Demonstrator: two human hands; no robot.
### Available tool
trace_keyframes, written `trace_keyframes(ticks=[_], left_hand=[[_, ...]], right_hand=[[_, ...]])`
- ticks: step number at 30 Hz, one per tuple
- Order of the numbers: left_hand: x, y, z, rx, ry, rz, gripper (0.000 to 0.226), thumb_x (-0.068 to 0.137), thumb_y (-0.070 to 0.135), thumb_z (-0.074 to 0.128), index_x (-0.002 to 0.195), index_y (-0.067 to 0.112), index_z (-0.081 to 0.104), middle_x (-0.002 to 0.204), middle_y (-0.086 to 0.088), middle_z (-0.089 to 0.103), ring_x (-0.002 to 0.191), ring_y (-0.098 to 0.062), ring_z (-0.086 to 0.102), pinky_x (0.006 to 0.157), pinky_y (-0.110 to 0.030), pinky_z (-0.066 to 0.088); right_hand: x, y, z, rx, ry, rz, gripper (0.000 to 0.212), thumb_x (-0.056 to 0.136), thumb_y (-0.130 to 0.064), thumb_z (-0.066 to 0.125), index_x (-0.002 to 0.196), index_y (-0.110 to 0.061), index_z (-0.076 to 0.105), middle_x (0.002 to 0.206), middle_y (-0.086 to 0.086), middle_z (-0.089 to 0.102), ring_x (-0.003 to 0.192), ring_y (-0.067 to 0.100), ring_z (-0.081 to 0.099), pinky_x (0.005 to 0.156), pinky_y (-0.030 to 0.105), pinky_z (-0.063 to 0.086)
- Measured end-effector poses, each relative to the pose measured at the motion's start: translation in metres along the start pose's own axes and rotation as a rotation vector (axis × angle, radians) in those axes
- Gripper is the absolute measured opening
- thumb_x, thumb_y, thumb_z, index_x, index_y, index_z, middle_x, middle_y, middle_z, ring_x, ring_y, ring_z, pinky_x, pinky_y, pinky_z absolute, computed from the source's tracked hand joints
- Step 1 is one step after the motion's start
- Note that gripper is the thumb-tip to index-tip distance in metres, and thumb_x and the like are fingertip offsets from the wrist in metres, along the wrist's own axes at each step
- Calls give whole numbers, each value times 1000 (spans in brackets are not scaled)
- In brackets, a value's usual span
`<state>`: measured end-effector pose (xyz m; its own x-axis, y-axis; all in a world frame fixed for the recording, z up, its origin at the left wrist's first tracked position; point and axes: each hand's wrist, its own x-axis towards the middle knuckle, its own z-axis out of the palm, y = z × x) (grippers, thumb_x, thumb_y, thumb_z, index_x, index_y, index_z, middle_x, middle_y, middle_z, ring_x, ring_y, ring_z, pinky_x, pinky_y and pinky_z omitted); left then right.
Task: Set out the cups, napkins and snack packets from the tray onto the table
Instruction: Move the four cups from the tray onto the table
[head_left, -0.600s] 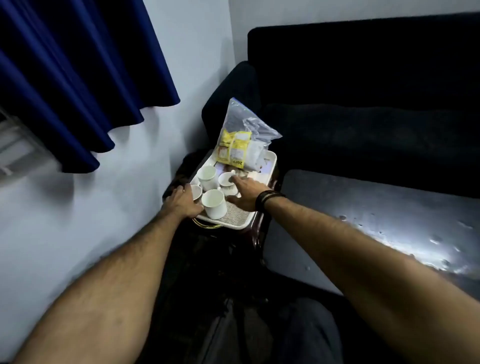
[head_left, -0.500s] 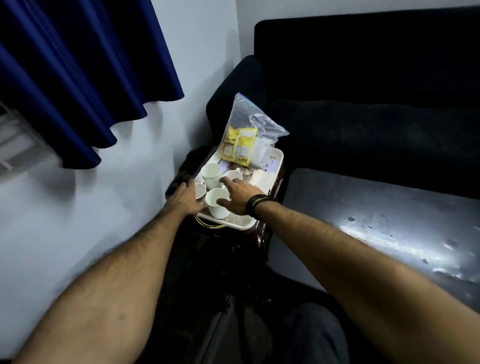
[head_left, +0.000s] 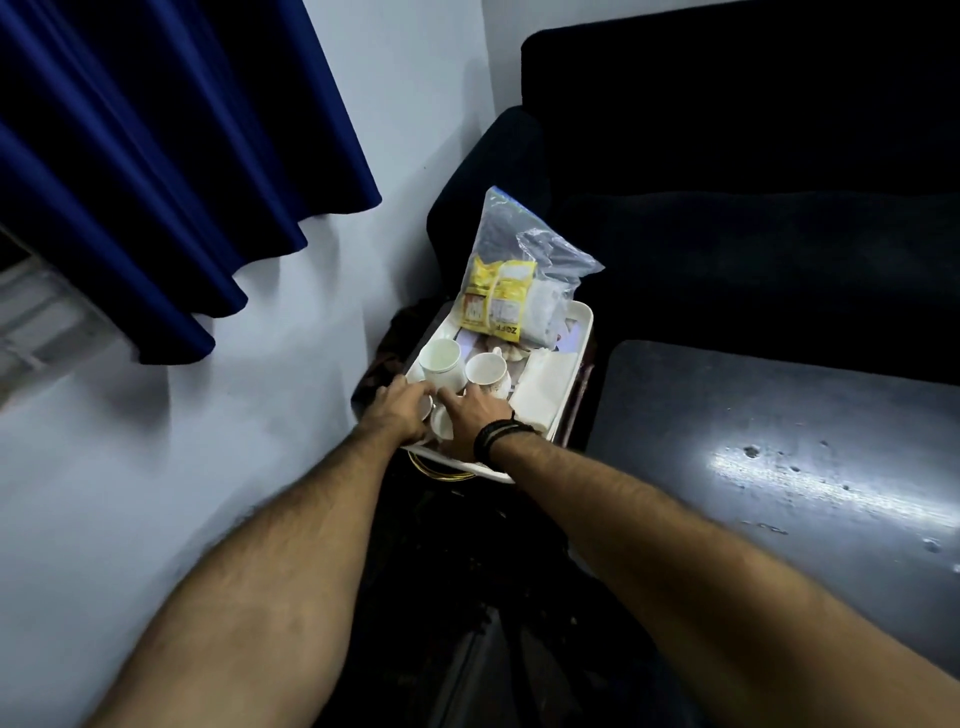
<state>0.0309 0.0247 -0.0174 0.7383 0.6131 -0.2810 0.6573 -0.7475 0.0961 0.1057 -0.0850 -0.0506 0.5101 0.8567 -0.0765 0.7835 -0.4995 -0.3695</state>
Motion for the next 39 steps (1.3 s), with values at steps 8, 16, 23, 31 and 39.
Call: trace_keyframes(ticks=[8,16,23,31,39], left_hand=[[-44,21,-26,-28,269,36,55,86,25,62,138,24,46,133,-15,42,126,-38,40,100,-47,43],[-72,118,-34,-116,293,170,67,86,35,64,144,21,34,142,-16,40,133,-38,37,103,-49,40],[-89,235,15,-127,169,344,64,85,37,66,137,11,38,137,-15,45,130,-35,42,101,-47,41],[-97,319,85,-100,9,449,63,87,38,64,139,11,39,138,-11,41,131,-31,39,101,-46,42],[-87,350,131,-95,-67,463,65,89,38,62,143,13,36,137,-8,41,129,-29,40,101,-45,44]], right_hand=[[-49,15,-44,61,151,-76,62,78,-38,67,130,-22,38,121,16,47,102,40,57,74,45,53],[-130,110,-111,65,253,136,55,81,-38,64,129,-27,40,120,13,44,102,39,56,78,47,53],[-223,228,-117,11,178,416,59,82,-37,65,135,-27,39,130,12,43,113,37,54,88,49,53],[-276,305,-98,-40,42,577,66,82,-31,66,142,-27,38,136,14,42,123,36,47,96,48,50],[-279,334,-70,-12,-23,602,63,86,-29,64,143,-28,38,138,14,39,126,37,43,96,50,49]])
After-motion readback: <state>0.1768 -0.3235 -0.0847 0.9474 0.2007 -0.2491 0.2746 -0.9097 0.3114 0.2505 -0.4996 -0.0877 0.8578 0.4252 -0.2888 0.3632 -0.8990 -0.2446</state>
